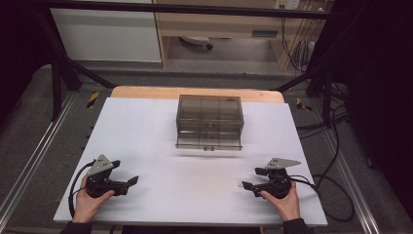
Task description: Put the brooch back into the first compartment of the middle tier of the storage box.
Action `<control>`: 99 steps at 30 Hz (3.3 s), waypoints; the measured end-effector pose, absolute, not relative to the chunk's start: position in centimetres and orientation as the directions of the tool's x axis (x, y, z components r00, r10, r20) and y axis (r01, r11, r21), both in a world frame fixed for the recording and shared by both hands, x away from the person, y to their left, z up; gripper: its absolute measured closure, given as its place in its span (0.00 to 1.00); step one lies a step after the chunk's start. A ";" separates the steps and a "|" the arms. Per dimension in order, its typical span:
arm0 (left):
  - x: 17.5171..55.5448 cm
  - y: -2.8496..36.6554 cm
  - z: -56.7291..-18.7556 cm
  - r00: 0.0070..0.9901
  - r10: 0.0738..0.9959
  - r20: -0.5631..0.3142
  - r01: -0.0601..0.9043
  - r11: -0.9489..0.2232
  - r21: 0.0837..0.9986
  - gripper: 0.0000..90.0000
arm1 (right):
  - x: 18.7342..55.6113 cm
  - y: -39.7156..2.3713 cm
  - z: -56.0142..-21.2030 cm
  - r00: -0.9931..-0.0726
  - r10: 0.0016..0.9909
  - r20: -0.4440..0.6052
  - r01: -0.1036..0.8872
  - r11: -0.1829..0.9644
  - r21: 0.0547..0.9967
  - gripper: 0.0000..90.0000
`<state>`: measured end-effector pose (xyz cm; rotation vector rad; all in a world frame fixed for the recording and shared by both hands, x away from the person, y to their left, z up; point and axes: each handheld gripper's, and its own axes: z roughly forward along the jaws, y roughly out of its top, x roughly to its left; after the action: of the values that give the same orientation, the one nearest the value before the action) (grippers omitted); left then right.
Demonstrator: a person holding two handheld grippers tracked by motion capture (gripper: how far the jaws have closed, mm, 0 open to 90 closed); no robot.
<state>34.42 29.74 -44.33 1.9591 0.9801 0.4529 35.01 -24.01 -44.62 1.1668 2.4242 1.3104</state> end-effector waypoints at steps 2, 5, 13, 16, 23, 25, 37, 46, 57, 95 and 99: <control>34.4 29.8 -44.3 0.622 0.781 -0.059 0.462 -0.306 0.832 0.04 | 35.0 -23.7 -44.7 -0.699 0.682 0.216 0.559 0.331 0.760 0.26; 34.4 29.8 -44.3 0.622 0.781 -0.059 0.463 -0.305 0.832 0.04 | 35.0 -23.2 -44.8 -0.711 0.669 0.216 0.558 0.350 0.752 0.30; 34.4 29.7 -44.3 0.623 0.780 -0.058 0.462 -0.307 0.832 0.04 | 35.0 -22.5 -45.2 -0.726 0.650 0.223 0.558 0.369 0.743 0.46; 34.4 29.7 -44.4 0.624 0.779 -0.057 0.464 -0.311 0.830 0.04 | 35.0 -22.5 -45.2 -0.737 0.636 0.228 0.551 0.372 0.747 0.51; 34.4 29.6 -44.4 0.625 0.779 -0.058 0.464 -0.310 0.830 0.05 | 34.9 -22.5 -45.2 -0.740 0.631 0.233 0.555 0.378 0.741 0.62; 34.4 29.7 -44.4 0.625 0.778 -0.058 0.464 -0.310 0.830 0.05 | 34.9 -22.5 -45.3 -0.742 0.630 0.231 0.555 0.383 0.739 0.63; 34.4 29.7 -44.4 0.622 0.781 -0.059 0.463 -0.306 0.832 0.05 | 35.0 -22.4 -45.5 -0.742 0.628 0.233 0.563 0.396 0.725 0.76; 34.4 29.7 -44.4 0.624 0.780 -0.057 0.464 -0.311 0.830 0.05 | 35.0 -22.3 -45.6 -0.741 0.630 0.233 0.569 0.406 0.715 0.82; 34.4 29.8 -44.4 0.622 0.781 -0.056 0.464 -0.310 0.830 0.05 | 35.1 -22.3 -45.7 -0.740 0.633 0.229 0.571 0.409 0.712 0.89; 34.4 29.8 -44.3 0.619 0.783 -0.060 0.465 -0.304 0.832 0.05 | 34.9 -22.4 -45.4 -0.735 0.620 0.275 0.593 0.393 0.703 0.99; 34.4 29.8 -44.3 0.620 0.782 -0.057 0.464 -0.307 0.831 0.05 | 34.9 -22.4 -45.4 -0.733 0.623 0.274 0.595 0.391 0.702 0.99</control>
<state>34.39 29.81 -44.31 1.9599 0.9845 0.4544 34.87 -22.40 -45.38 1.1351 2.5912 1.2855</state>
